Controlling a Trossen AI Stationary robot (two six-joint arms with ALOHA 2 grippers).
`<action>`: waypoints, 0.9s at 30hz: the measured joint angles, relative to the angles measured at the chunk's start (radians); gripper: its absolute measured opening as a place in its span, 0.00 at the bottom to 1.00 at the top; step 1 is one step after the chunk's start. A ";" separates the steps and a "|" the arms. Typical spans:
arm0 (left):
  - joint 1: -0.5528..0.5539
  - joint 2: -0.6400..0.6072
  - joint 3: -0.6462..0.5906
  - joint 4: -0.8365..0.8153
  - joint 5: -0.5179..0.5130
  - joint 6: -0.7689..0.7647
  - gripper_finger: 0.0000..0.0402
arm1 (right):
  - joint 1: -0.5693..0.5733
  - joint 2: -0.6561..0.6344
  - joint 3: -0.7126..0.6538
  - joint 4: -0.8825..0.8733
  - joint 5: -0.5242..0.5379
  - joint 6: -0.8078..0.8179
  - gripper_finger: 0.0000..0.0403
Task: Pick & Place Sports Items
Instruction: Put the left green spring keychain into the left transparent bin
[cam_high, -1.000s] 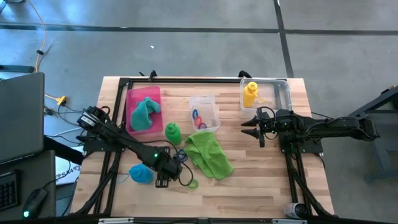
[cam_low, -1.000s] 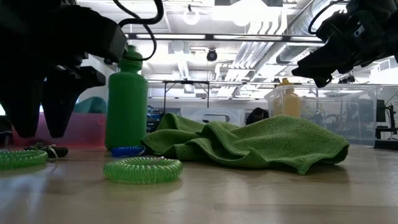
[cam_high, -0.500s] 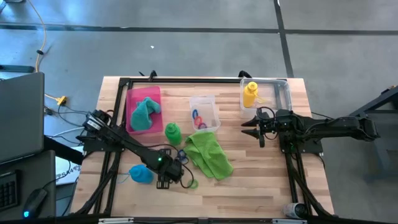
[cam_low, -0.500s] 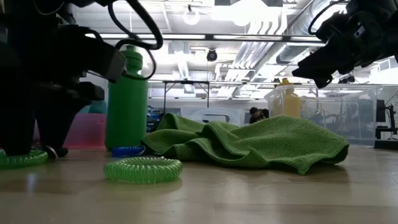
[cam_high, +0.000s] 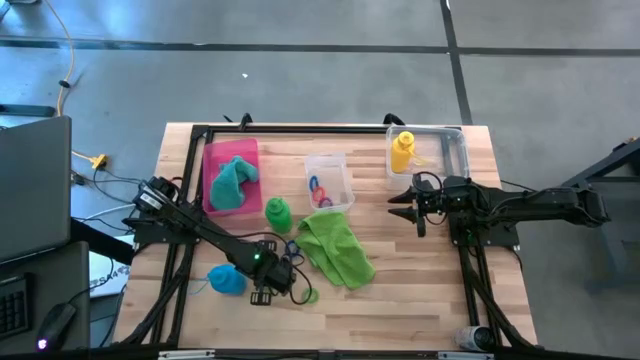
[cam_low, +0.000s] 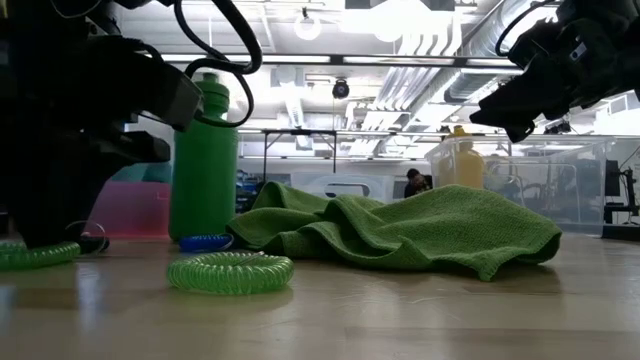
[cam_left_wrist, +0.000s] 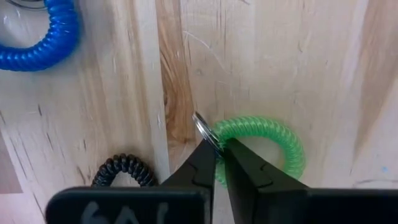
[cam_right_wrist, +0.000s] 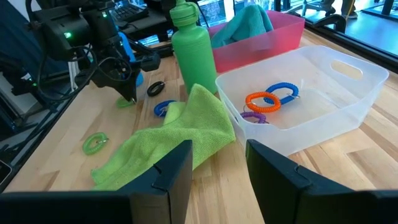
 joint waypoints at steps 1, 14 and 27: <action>0.000 0.000 0.000 0.000 0.000 0.000 0.05 | 0.000 0.000 0.000 0.000 0.000 0.000 0.35; 0.000 -0.155 -0.004 0.021 0.035 0.003 0.02 | 0.000 0.000 0.000 0.000 0.000 0.000 0.35; 0.098 -0.415 -0.003 0.325 -0.045 -0.023 0.01 | 0.000 0.000 0.000 0.000 0.000 0.000 0.35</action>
